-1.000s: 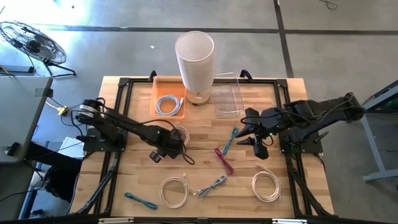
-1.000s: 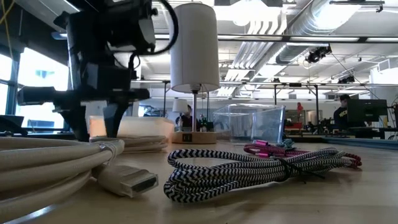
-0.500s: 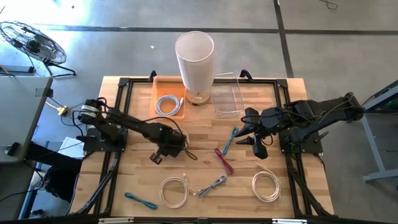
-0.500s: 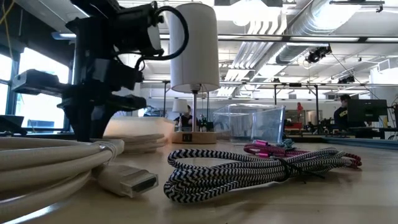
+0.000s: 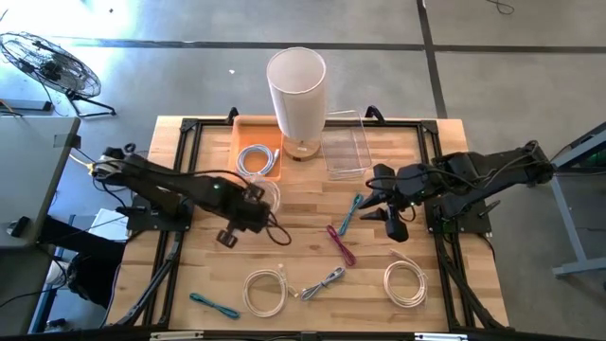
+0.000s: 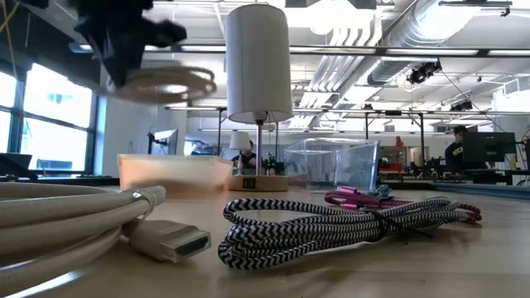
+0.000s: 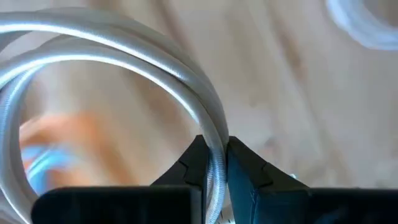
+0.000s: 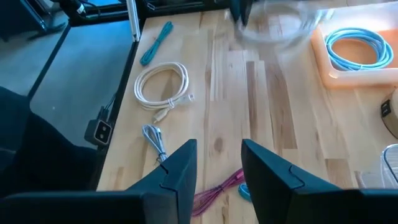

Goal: Pick & Place USB Port
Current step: Put the top light brown HDMI cable into the orange bin

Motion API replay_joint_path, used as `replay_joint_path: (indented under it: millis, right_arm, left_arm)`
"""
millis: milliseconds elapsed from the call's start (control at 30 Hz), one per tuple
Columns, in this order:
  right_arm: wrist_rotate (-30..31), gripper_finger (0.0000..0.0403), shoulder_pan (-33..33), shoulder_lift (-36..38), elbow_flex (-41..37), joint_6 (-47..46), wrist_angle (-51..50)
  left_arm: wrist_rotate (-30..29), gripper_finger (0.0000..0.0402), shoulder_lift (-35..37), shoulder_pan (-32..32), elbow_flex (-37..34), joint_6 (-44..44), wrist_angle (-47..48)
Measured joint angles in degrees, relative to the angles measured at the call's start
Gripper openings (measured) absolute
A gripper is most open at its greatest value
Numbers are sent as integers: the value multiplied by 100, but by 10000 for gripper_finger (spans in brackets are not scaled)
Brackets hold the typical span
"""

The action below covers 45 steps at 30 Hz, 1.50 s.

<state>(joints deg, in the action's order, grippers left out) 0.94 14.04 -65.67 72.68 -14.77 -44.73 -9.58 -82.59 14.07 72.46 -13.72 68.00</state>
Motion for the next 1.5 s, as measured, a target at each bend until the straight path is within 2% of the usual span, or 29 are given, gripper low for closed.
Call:
replay_joint_path:
  millis: [167,267,533,800,1133,1300,1500]
  right_arm:
    - [-2,118,0,0,-221,107,41]
    - [-22,118,0,0,-387,224,159]
    - [-591,118,2,43,-428,436,1323]
    - [-775,118,4,94,-421,790,1647]
    - [-757,118,-175,224,-420,1238,2124]
    - [-756,118,-320,422,-417,1363,2255]
    - [-753,118,-484,644,-417,1377,2271]
  left_arm:
    - [-1147,29,5,-132,645,-195,1107]
    - [-1259,29,0,-467,715,-562,1296]
    - [-834,29,0,-1483,722,-2032,1320]
    - [41,29,0,-2777,724,-3582,1186]
    - [540,29,0,-4221,726,-4580,1056]
    - [1105,29,-1,-4682,726,-5003,936]
    - [1208,29,-168,-4975,437,-5409,702]
